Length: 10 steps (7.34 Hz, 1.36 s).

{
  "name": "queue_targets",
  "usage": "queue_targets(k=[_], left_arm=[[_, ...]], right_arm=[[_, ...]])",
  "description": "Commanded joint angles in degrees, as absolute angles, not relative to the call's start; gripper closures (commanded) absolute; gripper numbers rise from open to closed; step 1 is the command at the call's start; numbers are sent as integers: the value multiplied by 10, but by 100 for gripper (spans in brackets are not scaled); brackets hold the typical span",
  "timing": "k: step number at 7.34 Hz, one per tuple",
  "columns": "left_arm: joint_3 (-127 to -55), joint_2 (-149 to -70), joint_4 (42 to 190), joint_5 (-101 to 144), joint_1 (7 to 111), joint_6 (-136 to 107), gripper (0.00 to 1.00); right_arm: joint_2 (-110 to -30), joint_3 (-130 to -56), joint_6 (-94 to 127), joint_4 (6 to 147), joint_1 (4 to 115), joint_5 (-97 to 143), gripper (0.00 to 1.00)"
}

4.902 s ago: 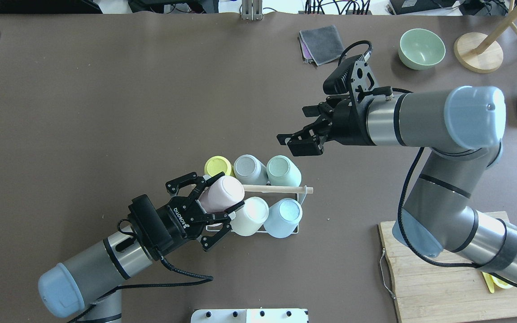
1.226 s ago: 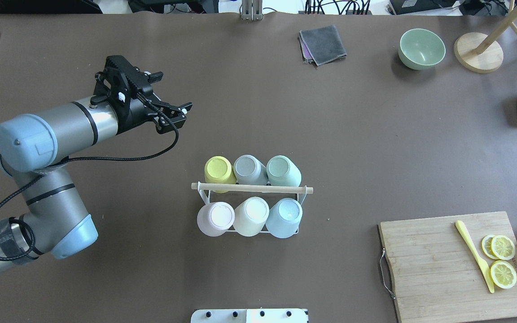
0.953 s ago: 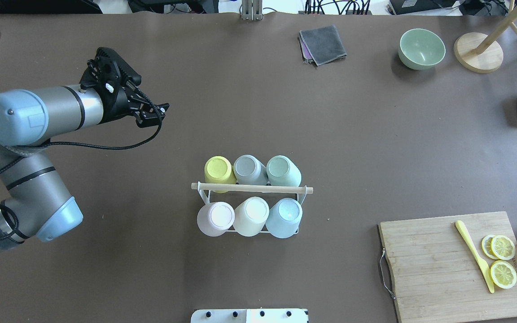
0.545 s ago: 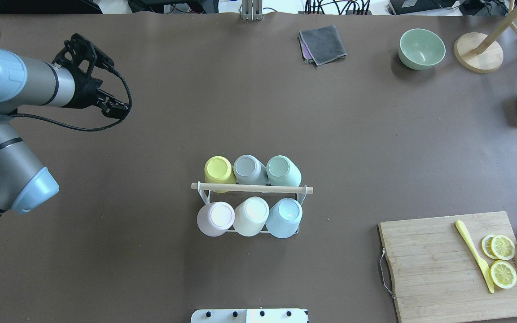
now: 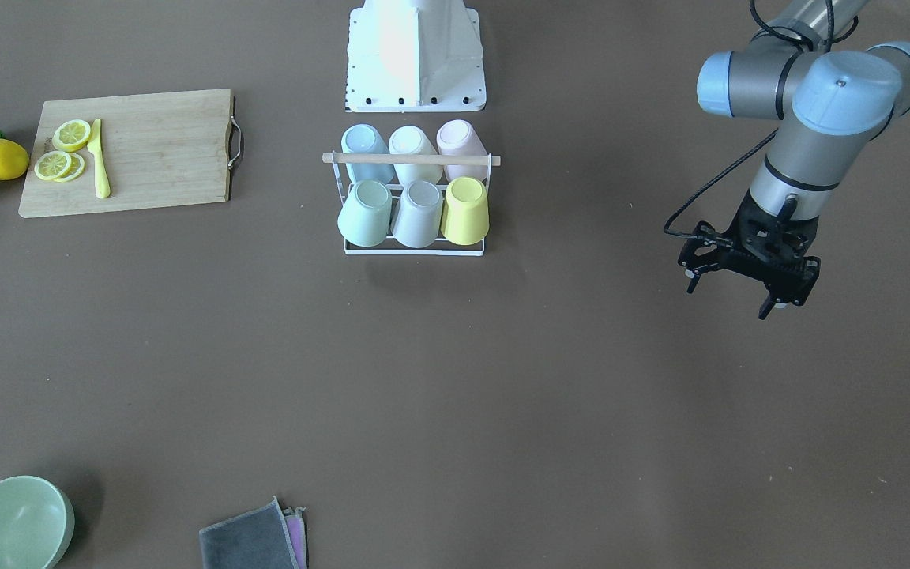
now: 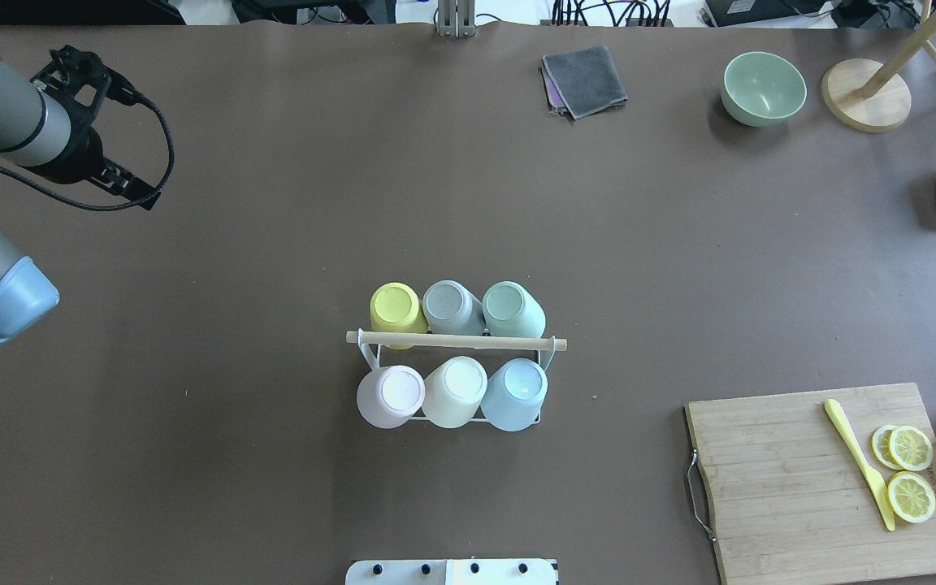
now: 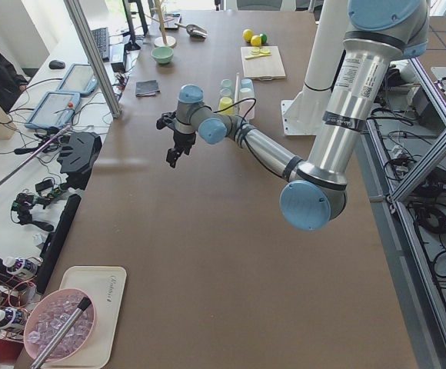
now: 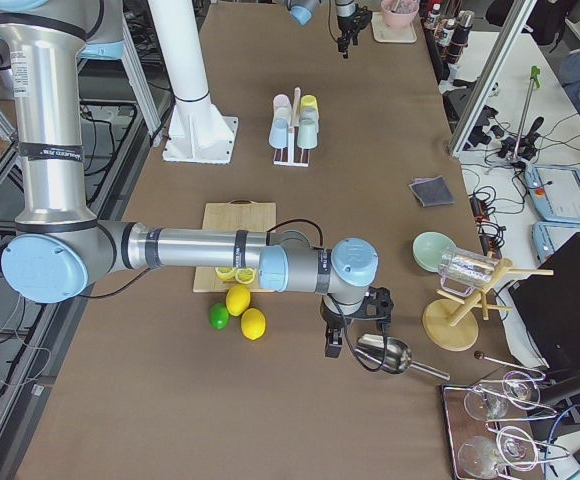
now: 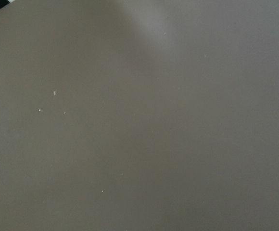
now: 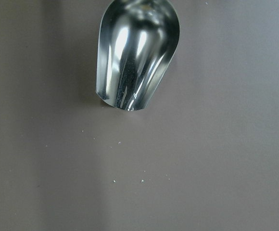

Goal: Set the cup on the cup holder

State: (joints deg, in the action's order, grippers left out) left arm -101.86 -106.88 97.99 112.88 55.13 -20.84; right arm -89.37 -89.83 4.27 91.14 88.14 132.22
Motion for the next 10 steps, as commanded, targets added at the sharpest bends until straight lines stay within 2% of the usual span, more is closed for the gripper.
queue_targets(k=[1, 4, 7, 9, 10], left_arm=[[-1004, -1064, 911, 1191, 604, -208, 2], [-917, -1029, 911, 1258, 694, -187, 2], [-917, -956, 908, 1292, 778, -63, 2], [-925, -867, 946, 1360, 834, -57, 2], [-924, -847, 951, 1365, 850, -7, 2]], right_arm=[[-889, -898, 43, 911, 874, 1313, 0], [-889, -898, 46, 911, 865, 1307, 0], [-889, -898, 49, 911, 864, 1308, 0], [-889, -899, 49, 911, 864, 1309, 0], [-889, -899, 49, 911, 864, 1308, 0]])
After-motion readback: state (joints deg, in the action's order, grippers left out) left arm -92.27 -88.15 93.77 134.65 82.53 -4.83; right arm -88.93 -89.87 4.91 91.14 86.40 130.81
